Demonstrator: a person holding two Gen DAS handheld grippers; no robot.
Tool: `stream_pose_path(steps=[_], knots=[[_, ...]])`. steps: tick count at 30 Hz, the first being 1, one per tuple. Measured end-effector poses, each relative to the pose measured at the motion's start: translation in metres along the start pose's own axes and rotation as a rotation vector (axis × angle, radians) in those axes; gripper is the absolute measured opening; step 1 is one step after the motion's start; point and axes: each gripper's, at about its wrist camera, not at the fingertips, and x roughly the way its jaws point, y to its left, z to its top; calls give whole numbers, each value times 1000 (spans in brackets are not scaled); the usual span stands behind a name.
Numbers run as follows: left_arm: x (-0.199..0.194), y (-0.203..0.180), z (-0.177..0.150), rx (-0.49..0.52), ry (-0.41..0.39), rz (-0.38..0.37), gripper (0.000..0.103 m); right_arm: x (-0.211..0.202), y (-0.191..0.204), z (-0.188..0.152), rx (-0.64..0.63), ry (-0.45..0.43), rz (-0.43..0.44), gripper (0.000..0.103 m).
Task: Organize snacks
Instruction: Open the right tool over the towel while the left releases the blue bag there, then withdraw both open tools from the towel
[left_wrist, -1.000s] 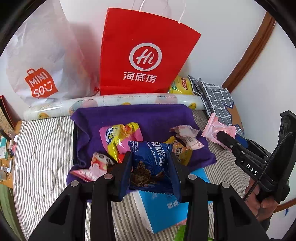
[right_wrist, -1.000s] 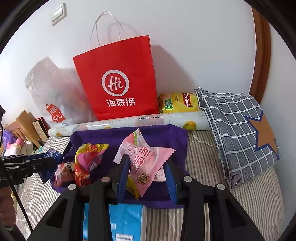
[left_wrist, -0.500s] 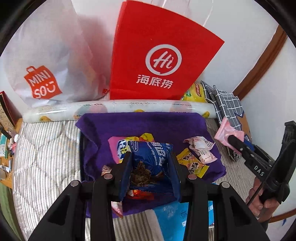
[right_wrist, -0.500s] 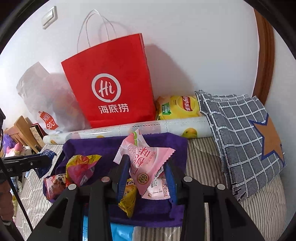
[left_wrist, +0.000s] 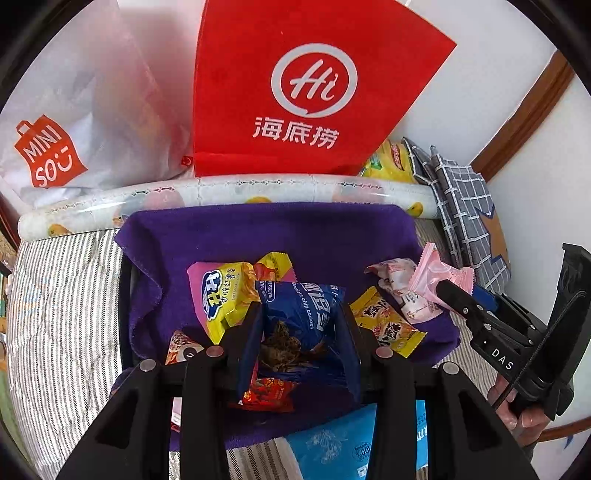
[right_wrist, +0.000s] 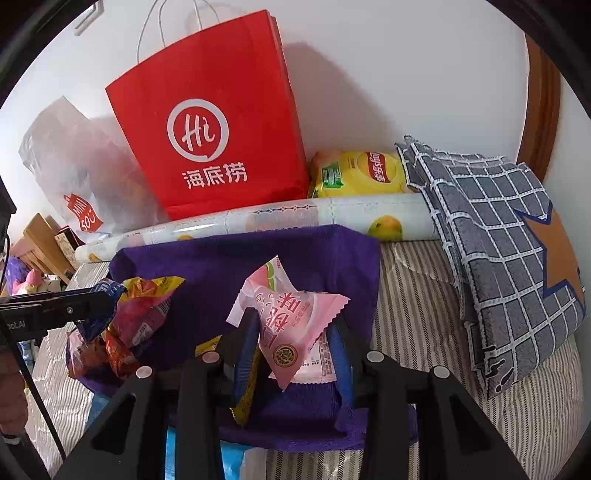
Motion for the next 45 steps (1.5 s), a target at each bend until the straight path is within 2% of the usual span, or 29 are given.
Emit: stream_pose_path(steps=[5,25,28,31,36,38,45], knots=[[9,0,0,3,10,24,39,5,2,-4,-16,21,4,36],[18,-1,-4,9,26,11,41,13,2,-7,-17,51,-3,37],[17,-1,-4,8,28,12,45,12,1,-7,-12,56,-10,38],[15,0,-4,0,27,10,47,8,1,-7,-16,60,-15,44],[3,-1,-6,-11,14,19,65,-7,6,-9,-33,37,-33,53],[-3,-2,-8,-5,5,28,67,-15,8,-9,-35,23,-39,54],[-35,-8,-23,6,-26,19,68,-53,17,-11,-30,-35,-61,60]])
